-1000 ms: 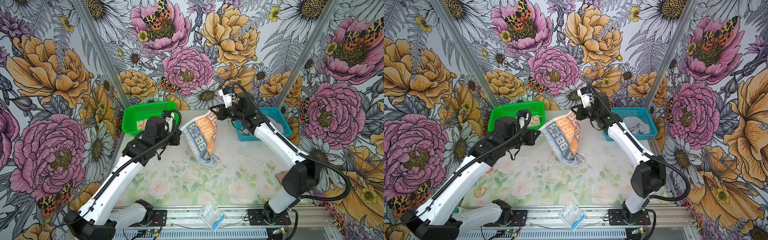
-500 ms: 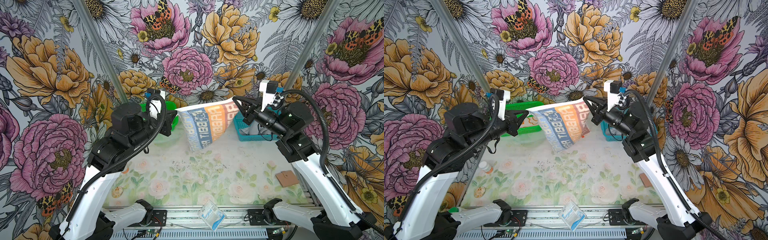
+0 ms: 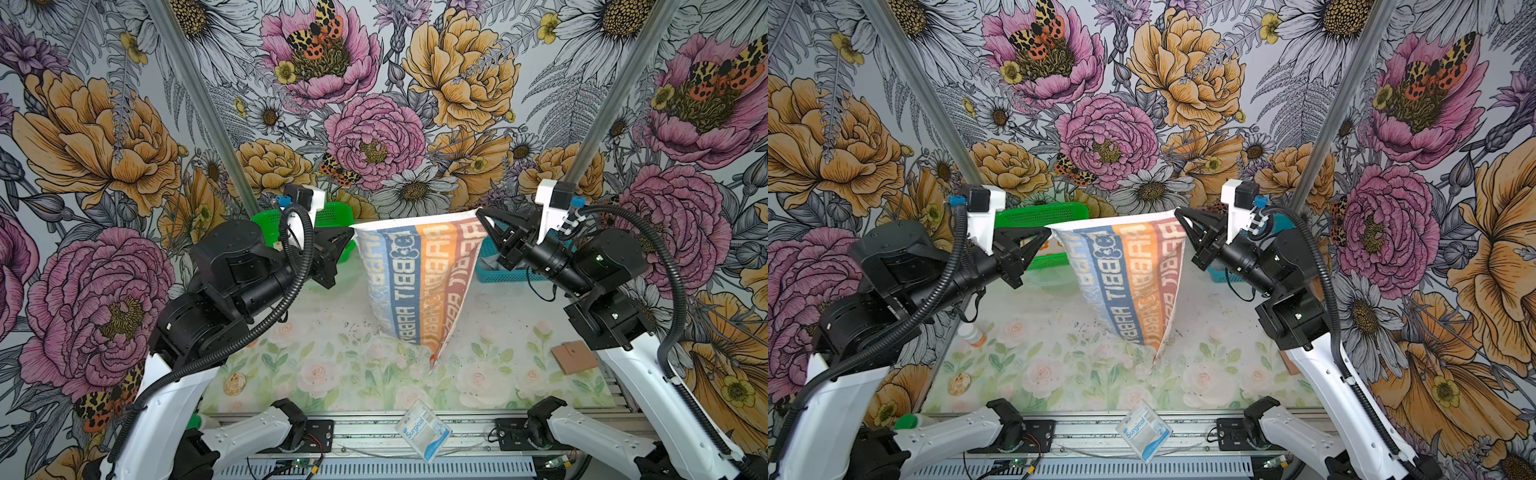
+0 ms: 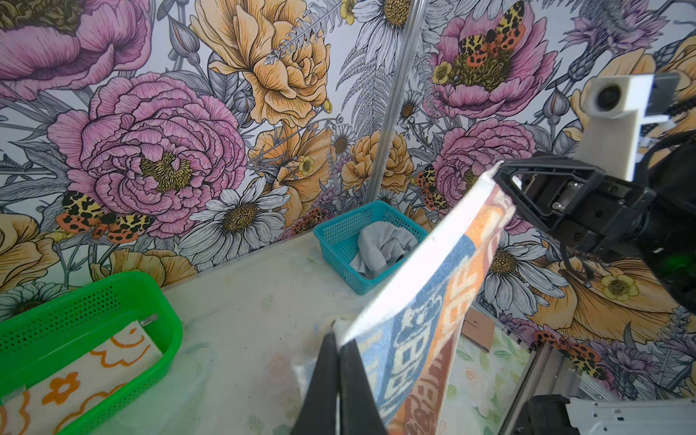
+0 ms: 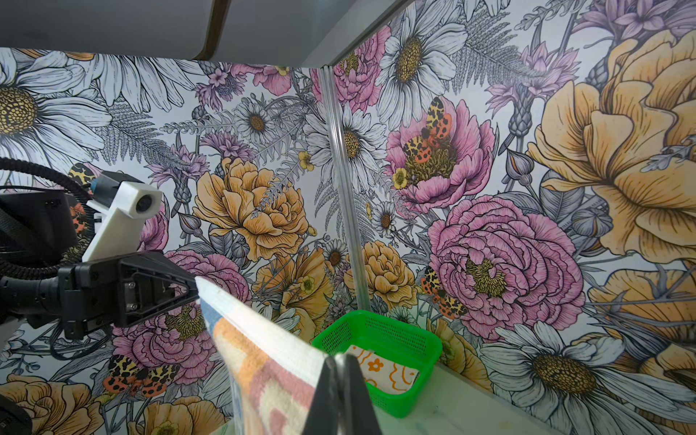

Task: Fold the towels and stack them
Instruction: 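Lift the lettered towel up by two corners with both grippers, then lower the hanging towel onto the table, drawing it toward the robot with both grippers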

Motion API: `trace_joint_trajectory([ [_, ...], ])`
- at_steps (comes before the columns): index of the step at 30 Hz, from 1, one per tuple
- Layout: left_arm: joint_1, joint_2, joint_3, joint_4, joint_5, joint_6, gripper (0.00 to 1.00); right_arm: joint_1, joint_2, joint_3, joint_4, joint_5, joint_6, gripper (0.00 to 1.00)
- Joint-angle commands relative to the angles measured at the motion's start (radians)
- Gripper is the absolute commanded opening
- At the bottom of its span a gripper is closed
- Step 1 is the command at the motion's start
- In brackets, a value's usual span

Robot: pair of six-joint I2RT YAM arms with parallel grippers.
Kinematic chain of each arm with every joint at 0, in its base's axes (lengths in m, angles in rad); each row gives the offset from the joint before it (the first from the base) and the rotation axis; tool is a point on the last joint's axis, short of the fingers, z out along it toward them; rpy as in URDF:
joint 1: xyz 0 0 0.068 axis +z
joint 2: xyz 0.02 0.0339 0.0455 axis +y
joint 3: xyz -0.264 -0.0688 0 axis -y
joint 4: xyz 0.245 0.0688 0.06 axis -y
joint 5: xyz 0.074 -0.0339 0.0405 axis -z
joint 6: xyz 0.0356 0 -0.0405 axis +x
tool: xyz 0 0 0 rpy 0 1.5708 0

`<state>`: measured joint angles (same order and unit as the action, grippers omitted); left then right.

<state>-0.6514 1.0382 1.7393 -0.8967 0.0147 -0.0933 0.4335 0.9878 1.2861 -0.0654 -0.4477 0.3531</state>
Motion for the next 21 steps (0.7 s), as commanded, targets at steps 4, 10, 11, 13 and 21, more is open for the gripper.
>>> trace_joint_trajectory([
  [4,0.06,-0.006,-0.157,0.093,-0.216,0.022,0.0,-0.027,0.016,-0.138,0.117,0.147,-0.049,0.0],
  [10,0.284,0.055,-0.386,0.366,-0.045,-0.07,0.0,-0.078,0.134,-0.303,0.336,0.182,-0.057,0.0],
  [11,0.305,0.069,-0.422,0.425,-0.028,-0.083,0.0,-0.088,0.16,-0.33,0.385,0.184,-0.053,0.0],
  [13,0.348,0.123,-0.469,0.52,0.024,-0.119,0.0,-0.112,0.221,-0.378,0.491,0.185,-0.037,0.0],
  [21,0.367,0.433,-0.464,0.739,0.08,-0.136,0.0,-0.171,0.525,-0.373,0.693,0.155,-0.019,0.0],
])
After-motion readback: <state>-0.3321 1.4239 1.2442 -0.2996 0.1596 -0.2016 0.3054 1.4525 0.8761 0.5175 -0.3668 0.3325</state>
